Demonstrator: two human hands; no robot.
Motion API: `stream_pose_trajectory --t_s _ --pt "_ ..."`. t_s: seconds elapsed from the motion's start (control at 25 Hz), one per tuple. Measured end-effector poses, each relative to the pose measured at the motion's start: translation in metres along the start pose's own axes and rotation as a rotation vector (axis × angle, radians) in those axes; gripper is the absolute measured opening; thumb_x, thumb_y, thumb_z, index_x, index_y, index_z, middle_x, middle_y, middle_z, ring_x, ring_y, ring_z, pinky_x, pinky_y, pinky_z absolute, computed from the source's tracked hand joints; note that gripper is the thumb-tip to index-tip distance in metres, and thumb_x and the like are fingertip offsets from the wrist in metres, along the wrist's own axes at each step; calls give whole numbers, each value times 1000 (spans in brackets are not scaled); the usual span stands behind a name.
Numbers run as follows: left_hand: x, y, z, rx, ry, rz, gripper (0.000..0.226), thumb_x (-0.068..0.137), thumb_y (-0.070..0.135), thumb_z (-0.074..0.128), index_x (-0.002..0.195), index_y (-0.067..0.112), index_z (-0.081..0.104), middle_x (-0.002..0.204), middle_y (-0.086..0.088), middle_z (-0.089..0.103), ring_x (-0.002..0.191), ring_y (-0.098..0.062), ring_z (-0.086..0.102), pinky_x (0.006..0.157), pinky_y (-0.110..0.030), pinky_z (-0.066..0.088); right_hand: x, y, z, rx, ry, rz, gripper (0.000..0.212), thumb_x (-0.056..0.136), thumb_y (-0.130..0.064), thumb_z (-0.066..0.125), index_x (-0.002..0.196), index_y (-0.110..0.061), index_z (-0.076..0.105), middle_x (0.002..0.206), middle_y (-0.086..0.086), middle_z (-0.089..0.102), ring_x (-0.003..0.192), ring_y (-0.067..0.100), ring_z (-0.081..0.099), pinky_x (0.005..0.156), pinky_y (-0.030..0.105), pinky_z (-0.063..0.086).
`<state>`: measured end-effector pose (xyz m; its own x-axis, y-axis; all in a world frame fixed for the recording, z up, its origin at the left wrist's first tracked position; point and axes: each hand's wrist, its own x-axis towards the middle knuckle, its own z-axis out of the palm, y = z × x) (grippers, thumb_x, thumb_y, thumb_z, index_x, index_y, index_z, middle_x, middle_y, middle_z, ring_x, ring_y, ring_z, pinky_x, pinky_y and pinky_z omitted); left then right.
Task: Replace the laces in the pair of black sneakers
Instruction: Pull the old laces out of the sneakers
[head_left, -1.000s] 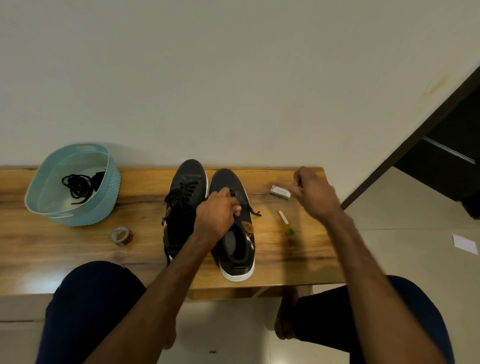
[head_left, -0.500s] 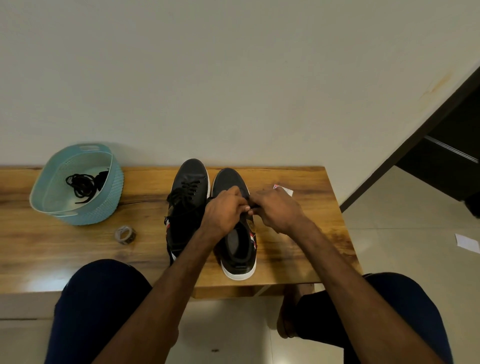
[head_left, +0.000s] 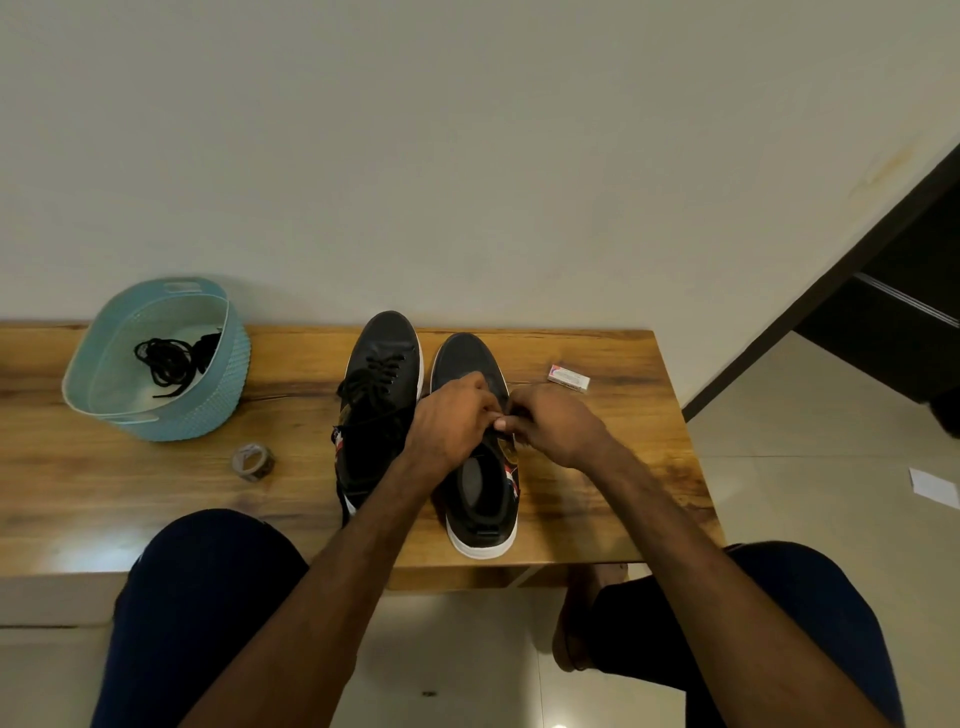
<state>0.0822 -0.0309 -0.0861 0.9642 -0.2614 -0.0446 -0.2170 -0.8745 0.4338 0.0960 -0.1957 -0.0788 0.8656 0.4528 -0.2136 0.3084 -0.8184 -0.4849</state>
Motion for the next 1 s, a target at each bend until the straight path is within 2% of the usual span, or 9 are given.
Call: stream_pose_trajectory --t_s 0.16,0.28,0.48,0.56,0.64,0.76,0.84,0.92,1.0 --pt "-1 2 -5 10 3 -12 17 95 34 60 100 25 73 105 6 56 95 -12 56 72 -32 47 0 -1 -2 -13 86 100 18 88 -40 71 75 -30 62 72 -10 66 74 12 65 65 30 48" --pt "0 5 -6 79 1 14 15 95 33 60 101 24 71 107 6 56 95 -11 57 73 -31 49 -1 -4 -1 -7 131 178 13 87 -38 72 79 -31 66 78 -11 70 74 6 63 61 25 42" --pt "-1 4 -2 126 -2 41 12 96 31 60 100 23 67 107 6 54 91 -11 55 69 -27 45 -3 -4 5 -199 145 129 25 98 -37 53 82 -23 67 80 -2 67 74 17 61 62 27 39" --pt "0 3 -1 114 -7 38 12 96 31 60 100 22 66 107 7 54 91 -11 55 69 -27 45 -3 -2 6 -153 140 129 23 97 -36 56 84 -24 71 80 -4 68 75 15 61 63 27 40" --pt "0 3 0 109 -13 32 11 95 31 61 98 23 66 106 8 54 91 -10 55 69 -26 43 -3 2 4 48 169 170 10 89 -24 69 80 -27 71 81 -10 70 79 10 64 69 29 50" --pt "-1 2 0 54 -24 0 11 95 31 61 96 22 67 106 9 54 92 -8 56 74 -27 48 -5 15 0 160 243 216 29 82 -5 70 66 -29 63 77 -12 69 83 8 67 77 40 59" --pt "-1 2 0 51 -26 -2 11 95 31 61 96 22 67 106 10 54 92 -8 56 76 -29 49 -6 15 -3 114 173 192 22 83 -8 72 83 -28 65 86 -13 68 86 9 65 79 40 57" --pt "-1 3 0 77 -13 -2 11 96 30 60 97 21 66 105 8 54 90 -9 56 71 -28 46 -4 10 -1 155 90 120 27 82 -17 78 104 -25 65 99 -8 67 91 12 62 80 36 53" --pt "-1 3 -1 119 -9 5 13 97 29 56 99 20 65 105 5 53 89 -11 55 66 -26 39 1 4 3 135 67 62 19 85 -29 75 102 -24 68 99 -7 68 91 13 61 75 31 49"
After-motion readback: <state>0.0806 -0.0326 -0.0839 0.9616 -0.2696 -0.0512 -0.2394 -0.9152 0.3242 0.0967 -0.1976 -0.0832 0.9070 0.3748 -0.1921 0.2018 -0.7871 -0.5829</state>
